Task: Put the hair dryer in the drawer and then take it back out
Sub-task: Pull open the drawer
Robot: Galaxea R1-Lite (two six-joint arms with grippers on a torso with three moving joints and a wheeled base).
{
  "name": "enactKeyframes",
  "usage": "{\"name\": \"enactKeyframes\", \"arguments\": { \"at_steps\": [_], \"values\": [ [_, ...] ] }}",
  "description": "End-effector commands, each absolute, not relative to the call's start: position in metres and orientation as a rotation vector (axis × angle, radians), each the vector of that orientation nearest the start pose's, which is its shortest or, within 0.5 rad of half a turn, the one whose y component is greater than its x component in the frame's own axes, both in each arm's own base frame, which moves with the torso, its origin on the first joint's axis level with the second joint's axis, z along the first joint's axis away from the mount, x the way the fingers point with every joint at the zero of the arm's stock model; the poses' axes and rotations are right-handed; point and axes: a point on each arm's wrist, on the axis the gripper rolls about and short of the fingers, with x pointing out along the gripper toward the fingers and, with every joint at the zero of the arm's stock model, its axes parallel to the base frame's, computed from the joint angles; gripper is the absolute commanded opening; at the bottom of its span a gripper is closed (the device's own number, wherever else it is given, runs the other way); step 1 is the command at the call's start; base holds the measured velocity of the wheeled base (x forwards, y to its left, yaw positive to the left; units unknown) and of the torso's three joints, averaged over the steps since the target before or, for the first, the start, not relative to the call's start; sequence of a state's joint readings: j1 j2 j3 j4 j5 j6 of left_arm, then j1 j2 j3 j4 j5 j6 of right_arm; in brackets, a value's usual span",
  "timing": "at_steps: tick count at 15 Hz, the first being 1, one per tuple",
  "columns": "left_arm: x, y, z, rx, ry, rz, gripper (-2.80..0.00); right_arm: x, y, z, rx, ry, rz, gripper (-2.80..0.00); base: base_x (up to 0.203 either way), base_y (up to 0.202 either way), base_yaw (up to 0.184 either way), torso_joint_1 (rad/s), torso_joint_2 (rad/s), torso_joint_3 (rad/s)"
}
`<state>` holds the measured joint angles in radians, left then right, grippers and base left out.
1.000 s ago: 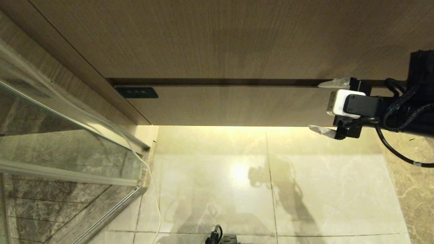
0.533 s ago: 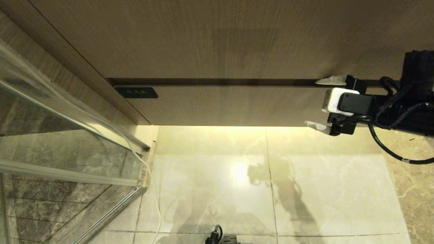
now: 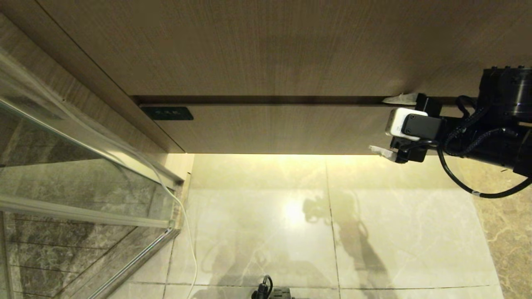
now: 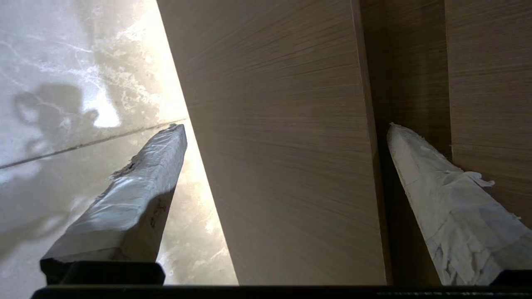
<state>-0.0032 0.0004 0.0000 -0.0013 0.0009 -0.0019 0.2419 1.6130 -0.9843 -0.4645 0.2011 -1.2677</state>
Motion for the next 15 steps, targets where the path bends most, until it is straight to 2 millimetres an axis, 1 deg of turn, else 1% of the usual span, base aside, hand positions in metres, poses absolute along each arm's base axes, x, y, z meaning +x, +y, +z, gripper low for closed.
{"name": "enactKeyframes", "arguments": {
  "at_steps": [1,4,6,10,15],
  "values": [
    [-0.023,0.000,0.076,-0.002,-0.002,-0.002,-2.80,0.294,0.077,0.240,-1.254,-0.154,0.468,0.00,0.000,0.000,0.000,0.000,0.00,0.000],
    [-0.023,0.000,0.075,-0.003,-0.001,-0.002,-2.80,0.299,0.075,0.229,-1.258,-0.110,0.485,0.00,0.000,0.000,0.000,0.000,0.00,0.000],
    [-0.023,0.000,0.075,-0.003,0.000,-0.002,-2.80,0.300,0.074,0.221,-1.255,-0.050,0.523,0.00,0.000,0.000,0.000,0.000,0.00,0.000],
    [-0.023,0.000,0.076,-0.003,-0.002,-0.002,-2.80,0.298,0.071,0.214,-1.246,0.022,0.558,0.00,0.000,0.000,0.000,0.000,0.00,0.000],
    [-0.023,0.000,0.075,-0.003,0.000,-0.002,-2.80,0.285,0.059,0.207,-1.218,0.173,0.617,0.00,0.000,0.000,0.000,0.000,0.00,0.000]
  ]
}}
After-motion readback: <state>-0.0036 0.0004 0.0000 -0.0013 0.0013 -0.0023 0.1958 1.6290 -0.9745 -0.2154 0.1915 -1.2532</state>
